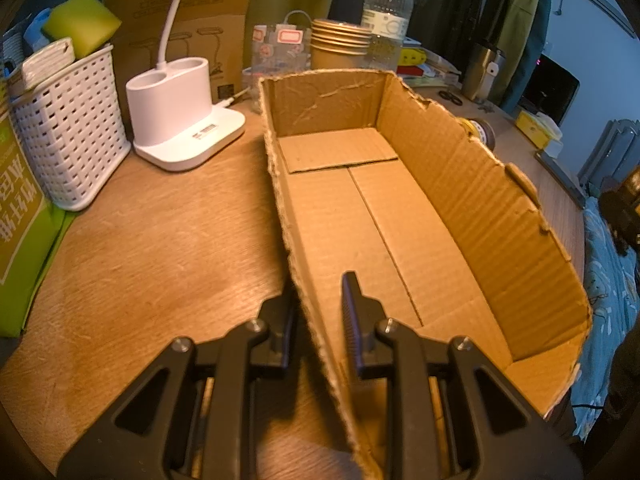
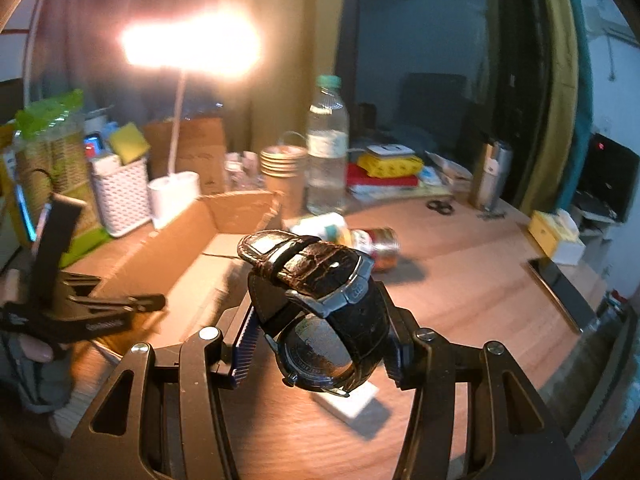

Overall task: Organize rigid objects
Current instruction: 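Carry the watch into the cardboard box and open the right gripper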

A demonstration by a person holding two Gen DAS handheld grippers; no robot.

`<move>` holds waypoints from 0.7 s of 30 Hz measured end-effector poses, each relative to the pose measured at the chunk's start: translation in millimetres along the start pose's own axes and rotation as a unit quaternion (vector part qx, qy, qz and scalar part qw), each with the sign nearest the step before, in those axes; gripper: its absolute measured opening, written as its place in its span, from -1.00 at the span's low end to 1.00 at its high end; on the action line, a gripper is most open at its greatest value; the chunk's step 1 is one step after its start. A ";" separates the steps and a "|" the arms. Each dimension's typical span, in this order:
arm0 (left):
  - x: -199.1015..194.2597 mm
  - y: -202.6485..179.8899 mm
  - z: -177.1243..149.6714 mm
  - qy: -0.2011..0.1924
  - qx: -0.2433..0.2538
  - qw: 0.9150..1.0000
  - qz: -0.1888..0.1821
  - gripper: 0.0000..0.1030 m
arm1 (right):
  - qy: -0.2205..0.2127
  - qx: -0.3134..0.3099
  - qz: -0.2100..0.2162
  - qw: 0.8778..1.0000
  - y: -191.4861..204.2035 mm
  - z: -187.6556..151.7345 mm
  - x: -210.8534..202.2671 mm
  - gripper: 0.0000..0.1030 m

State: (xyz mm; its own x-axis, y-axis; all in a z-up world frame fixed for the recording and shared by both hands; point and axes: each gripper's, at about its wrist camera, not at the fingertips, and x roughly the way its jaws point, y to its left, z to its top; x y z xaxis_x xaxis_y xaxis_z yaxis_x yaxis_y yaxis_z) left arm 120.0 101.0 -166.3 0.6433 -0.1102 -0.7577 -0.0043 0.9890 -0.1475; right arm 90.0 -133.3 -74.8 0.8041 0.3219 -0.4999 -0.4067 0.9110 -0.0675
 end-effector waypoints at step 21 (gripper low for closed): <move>-1.9 -1.2 0.3 -0.002 -0.002 1.000 0.002 -0.56 | 0.023 -0.035 0.100 0.994 66.1 7.4 22.5 0.07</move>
State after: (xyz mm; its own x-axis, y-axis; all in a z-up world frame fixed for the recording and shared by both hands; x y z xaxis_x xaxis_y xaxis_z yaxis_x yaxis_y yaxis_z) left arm 119.0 100.0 -164.5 0.6457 -0.1066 -0.7561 -0.0092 0.9890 -0.1473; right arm 84.4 -64.0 -84.1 0.6840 0.4807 -0.5487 -0.5868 0.8094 -0.0224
